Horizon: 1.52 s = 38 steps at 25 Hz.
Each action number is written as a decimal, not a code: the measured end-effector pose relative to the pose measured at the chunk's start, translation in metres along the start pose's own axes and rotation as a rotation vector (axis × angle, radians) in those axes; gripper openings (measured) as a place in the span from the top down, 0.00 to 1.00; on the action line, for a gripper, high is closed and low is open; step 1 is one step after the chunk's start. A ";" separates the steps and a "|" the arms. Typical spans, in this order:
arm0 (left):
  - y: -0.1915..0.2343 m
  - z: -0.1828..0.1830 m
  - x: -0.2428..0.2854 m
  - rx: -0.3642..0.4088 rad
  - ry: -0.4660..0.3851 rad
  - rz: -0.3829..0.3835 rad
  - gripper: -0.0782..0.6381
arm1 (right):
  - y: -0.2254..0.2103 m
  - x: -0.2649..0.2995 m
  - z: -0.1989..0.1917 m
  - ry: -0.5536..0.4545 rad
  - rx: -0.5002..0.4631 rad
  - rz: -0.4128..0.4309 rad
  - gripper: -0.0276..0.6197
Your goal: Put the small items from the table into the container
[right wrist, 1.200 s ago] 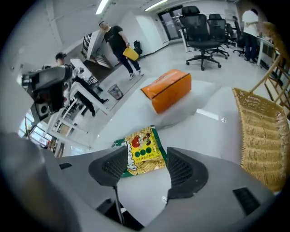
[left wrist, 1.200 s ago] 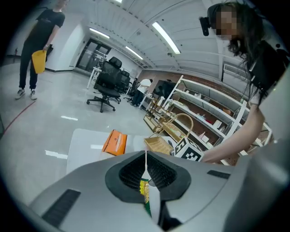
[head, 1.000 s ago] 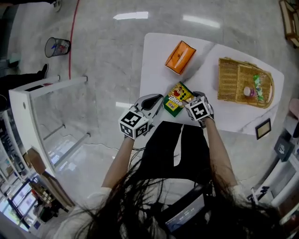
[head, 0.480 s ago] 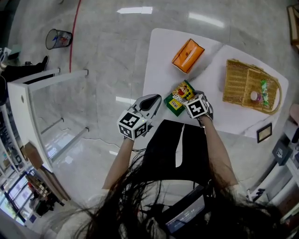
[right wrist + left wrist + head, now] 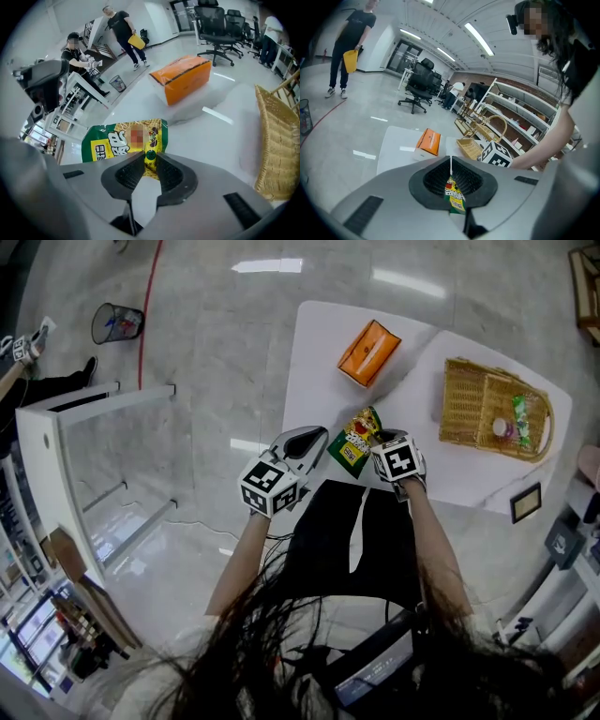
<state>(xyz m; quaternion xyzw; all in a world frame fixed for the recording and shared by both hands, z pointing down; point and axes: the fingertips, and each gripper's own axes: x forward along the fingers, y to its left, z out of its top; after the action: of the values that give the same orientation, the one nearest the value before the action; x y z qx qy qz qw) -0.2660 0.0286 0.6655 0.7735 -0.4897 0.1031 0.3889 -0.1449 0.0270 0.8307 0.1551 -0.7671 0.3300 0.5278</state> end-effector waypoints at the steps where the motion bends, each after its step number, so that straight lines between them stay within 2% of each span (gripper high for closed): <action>1: -0.002 0.002 0.001 0.005 0.002 -0.004 0.88 | 0.000 -0.006 0.001 -0.017 0.020 0.001 0.83; 8: -0.027 0.019 0.003 0.051 0.010 -0.031 0.88 | -0.001 -0.066 -0.003 -0.093 0.171 -0.001 0.83; 11: -0.042 0.033 0.006 0.068 0.001 -0.046 0.88 | -0.011 -0.099 -0.008 -0.110 0.230 -0.033 0.83; 14: -0.061 0.045 0.008 0.082 -0.007 -0.065 0.88 | -0.022 -0.137 -0.012 -0.138 0.292 -0.076 0.83; 19: -0.095 0.061 0.018 0.144 0.011 -0.108 0.88 | -0.031 -0.181 -0.024 -0.229 0.410 -0.060 0.83; 23: -0.125 0.076 0.024 0.153 -0.002 -0.130 0.88 | -0.040 -0.229 -0.032 -0.283 0.454 -0.088 0.83; 29: -0.160 0.088 0.032 0.185 0.016 -0.154 0.88 | -0.057 -0.277 -0.060 -0.332 0.550 -0.098 0.83; 38: -0.222 0.107 0.058 0.209 0.008 -0.202 0.88 | -0.119 -0.356 -0.109 -0.406 0.709 -0.203 0.83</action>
<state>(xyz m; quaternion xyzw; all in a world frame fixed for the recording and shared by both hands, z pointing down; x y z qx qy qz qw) -0.0745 -0.0372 0.5136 0.8547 -0.3944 0.1171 0.3165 0.1430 -0.0266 0.5710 0.4637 -0.6754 0.4826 0.3096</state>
